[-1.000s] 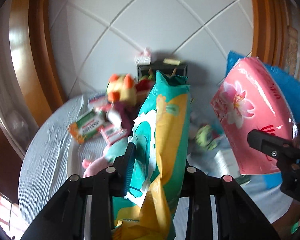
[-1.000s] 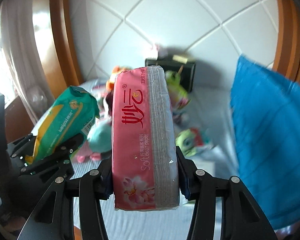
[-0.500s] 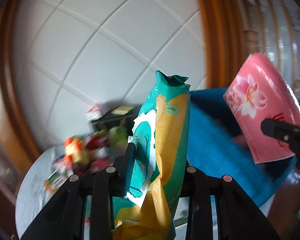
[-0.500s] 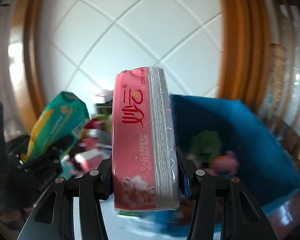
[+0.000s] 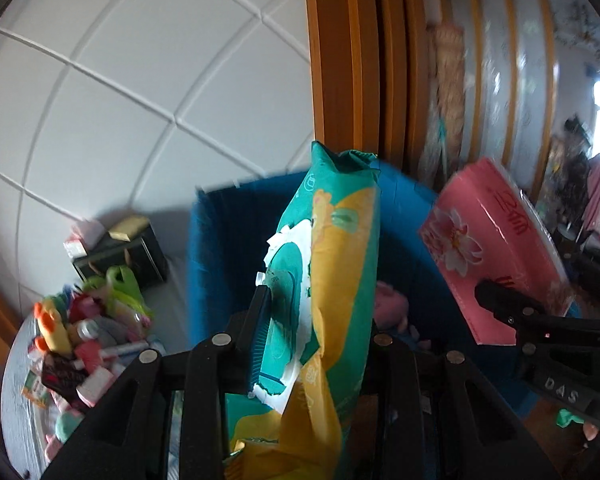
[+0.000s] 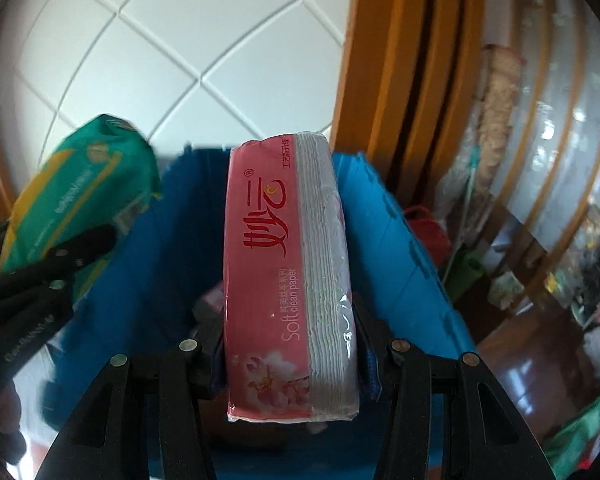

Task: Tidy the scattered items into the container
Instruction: 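Lift the tissue pack and wipes pack and carry them over the crate, then open both tools to drop the tissue and wipes packs into the crate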

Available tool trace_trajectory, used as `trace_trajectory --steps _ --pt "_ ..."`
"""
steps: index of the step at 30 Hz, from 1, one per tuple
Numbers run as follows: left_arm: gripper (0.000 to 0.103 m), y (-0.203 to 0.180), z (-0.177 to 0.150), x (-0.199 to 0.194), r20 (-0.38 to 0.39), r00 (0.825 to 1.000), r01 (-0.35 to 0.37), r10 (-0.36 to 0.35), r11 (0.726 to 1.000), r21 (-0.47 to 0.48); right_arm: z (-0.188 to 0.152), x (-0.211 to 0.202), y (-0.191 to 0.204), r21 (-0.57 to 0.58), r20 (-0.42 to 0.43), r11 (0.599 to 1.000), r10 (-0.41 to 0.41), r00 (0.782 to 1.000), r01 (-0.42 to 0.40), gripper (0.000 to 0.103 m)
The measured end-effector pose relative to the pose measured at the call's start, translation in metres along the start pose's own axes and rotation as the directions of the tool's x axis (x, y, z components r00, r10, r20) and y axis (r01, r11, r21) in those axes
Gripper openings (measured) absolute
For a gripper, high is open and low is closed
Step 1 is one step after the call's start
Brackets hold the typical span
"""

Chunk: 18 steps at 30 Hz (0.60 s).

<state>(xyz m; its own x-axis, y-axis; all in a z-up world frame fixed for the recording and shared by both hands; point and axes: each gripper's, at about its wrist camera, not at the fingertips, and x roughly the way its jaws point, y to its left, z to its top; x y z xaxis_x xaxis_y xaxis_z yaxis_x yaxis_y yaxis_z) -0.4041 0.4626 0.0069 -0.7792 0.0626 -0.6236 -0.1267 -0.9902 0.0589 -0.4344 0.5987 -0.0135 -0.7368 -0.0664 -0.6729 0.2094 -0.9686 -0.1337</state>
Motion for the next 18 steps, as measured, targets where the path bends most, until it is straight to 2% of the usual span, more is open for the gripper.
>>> trace_trajectory --steps 3,6,14,18 --pt "0.031 -0.021 0.009 0.044 -0.15 0.989 -0.018 0.016 1.0 -0.017 0.001 0.037 -0.015 -0.04 -0.1 0.998 0.043 0.994 -0.047 0.05" --pt "0.031 -0.034 0.008 0.076 -0.247 0.968 -0.052 0.051 0.999 0.002 -0.002 0.073 -0.025 -0.046 -0.215 0.992 0.101 0.971 -0.114 0.05" --pt "0.031 -0.039 -0.003 0.123 -0.346 0.936 -0.075 0.063 0.997 -0.021 -0.018 0.142 -0.041 -0.049 -0.346 0.982 0.156 0.925 -0.184 0.05" --pt "0.032 -0.036 -0.008 0.134 -0.376 0.924 -0.088 0.069 0.996 -0.033 -0.023 0.154 -0.04 -0.06 -0.379 0.98 0.155 0.912 -0.192 0.05"
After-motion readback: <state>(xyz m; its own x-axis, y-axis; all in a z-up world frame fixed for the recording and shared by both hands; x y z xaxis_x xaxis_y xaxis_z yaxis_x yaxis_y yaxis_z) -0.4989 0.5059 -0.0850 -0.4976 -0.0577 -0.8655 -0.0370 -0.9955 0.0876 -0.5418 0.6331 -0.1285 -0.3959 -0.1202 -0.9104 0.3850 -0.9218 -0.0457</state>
